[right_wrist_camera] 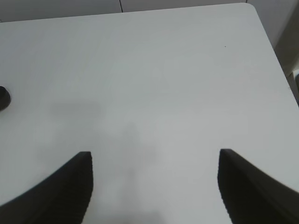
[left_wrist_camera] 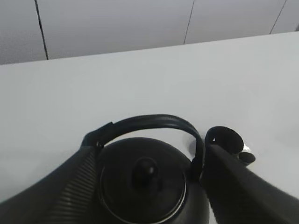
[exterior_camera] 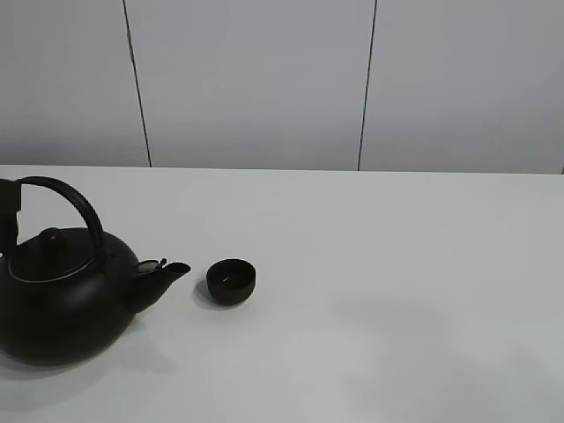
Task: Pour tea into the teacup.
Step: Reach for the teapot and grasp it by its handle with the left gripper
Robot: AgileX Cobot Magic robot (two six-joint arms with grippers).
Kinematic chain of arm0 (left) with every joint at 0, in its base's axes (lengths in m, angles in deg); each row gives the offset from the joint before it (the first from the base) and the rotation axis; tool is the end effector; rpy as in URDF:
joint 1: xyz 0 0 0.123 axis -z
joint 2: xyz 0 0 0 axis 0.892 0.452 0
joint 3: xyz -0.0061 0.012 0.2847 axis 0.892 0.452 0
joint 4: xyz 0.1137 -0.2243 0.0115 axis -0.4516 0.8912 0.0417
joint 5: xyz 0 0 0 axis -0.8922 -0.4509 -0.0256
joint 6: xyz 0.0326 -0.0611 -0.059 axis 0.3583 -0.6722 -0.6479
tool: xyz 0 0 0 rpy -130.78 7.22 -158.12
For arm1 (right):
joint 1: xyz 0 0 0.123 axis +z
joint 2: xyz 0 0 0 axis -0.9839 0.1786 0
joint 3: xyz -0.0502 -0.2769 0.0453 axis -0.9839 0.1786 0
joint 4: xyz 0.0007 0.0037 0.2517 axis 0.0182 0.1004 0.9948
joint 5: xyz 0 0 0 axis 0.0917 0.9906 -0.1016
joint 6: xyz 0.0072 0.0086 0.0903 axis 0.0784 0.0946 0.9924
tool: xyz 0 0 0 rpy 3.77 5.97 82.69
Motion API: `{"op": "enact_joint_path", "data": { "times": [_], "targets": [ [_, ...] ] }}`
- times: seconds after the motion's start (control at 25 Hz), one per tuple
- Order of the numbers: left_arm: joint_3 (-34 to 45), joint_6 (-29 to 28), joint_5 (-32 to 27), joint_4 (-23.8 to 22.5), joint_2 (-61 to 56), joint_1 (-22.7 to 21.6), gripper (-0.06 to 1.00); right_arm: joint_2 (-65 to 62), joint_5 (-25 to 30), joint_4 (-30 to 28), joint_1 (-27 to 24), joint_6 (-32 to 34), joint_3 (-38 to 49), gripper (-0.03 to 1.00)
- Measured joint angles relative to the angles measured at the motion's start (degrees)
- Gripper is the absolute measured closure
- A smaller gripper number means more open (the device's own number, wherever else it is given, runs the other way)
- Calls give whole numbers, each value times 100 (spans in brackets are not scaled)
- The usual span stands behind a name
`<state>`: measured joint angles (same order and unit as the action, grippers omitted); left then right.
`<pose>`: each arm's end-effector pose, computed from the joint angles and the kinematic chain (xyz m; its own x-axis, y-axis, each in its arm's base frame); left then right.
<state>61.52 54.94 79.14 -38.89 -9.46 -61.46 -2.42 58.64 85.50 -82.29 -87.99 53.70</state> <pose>0.1794 -0.0439 0.1811 -0.3156 0.0901 -0.9446 0.4543 0.8883 -0.0671 -0.0049 0.0008 0.2664 -0.4879 0.0258 -0.8725 0.0404 0.9992 0.0069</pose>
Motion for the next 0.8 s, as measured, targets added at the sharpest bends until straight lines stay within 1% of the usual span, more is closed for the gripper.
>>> {"op": "enact_joint_path", "data": {
  "times": [0.04,0.12,0.28,0.36,0.48,0.6,0.72,0.8],
  "targets": [
    [0,92,135,0,233,0,47,0,0,0,0,0,0,45],
    [-20,453,394,115,631,-5,47,0,0,0,0,0,0,45],
    [-26,1460,726,758,1301,-5,47,0,0,0,0,0,0,45],
    [-26,1879,1062,1083,1594,-5,47,0,0,0,0,0,0,45],
    [-45,2324,1644,1461,2021,-5,47,0,0,0,0,0,0,45],
    [-66,2494,2044,1751,2457,-5,47,0,0,0,0,0,0,45],
    [-104,2598,2362,1857,2856,-5,47,0,0,0,0,0,0,45],
    [-199,2632,2401,1903,3049,-17,47,0,0,0,0,0,0,45]
  ]
}}
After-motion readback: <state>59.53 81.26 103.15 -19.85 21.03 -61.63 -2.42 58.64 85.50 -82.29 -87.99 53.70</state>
